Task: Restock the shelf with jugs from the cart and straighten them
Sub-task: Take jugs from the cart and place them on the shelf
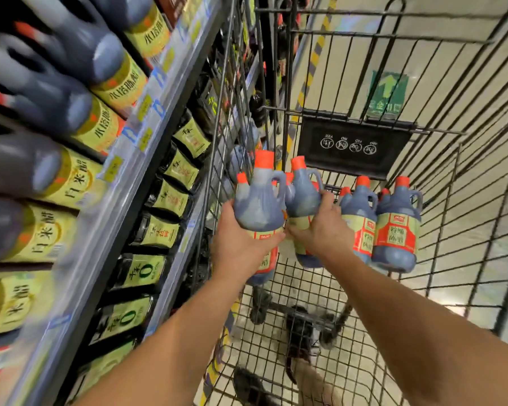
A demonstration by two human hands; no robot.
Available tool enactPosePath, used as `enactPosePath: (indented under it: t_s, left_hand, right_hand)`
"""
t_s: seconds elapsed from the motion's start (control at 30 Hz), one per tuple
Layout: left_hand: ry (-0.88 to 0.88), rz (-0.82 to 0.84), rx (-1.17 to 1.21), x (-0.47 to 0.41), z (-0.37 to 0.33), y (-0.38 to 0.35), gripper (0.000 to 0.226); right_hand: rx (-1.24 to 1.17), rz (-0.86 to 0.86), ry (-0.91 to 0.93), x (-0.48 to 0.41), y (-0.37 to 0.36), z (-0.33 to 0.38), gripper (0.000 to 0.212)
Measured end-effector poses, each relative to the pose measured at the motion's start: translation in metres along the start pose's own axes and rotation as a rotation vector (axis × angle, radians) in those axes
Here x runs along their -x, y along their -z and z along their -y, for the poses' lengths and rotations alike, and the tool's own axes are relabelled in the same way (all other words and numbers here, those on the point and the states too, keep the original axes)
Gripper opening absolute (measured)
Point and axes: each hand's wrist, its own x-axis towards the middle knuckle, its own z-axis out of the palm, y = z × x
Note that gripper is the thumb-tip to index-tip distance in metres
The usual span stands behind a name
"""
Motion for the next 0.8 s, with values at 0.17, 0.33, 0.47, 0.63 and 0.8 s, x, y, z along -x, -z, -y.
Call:
enactPosePath:
  t_s: [0.17,0.33,0.47,0.63,0.8]
  left_hand:
    - [-0.103,-0.019,0.064,0.031,-0.021,0.031,0.078]
    - [-0.178,-0.060,0.173,0.072,-0.042,0.079,0.079]
    - [-0.261,-0.111,0.227,0.113,-0.057,0.127,0.079]
    - [-0.369,-0.222,0.284,0.165,-0.075,0.192,0.090]
    - [-0.470,-0.317,0.316,0.208,-0.084,0.257,0.084]
  right_hand:
    - [-0.091,-0.117,0.028,0.039,0.040,0.016,0.094]
    - [-0.176,-0.246,0.110,0.095,0.085,0.042,0.094]
    - [-0.249,-0.352,0.195,0.148,0.116,0.075,0.093]
    - [-0.311,-0.402,0.328,0.213,0.148,0.124,0.086]
    - [-0.330,-0.419,0.432,0.267,0.173,0.178,0.088]
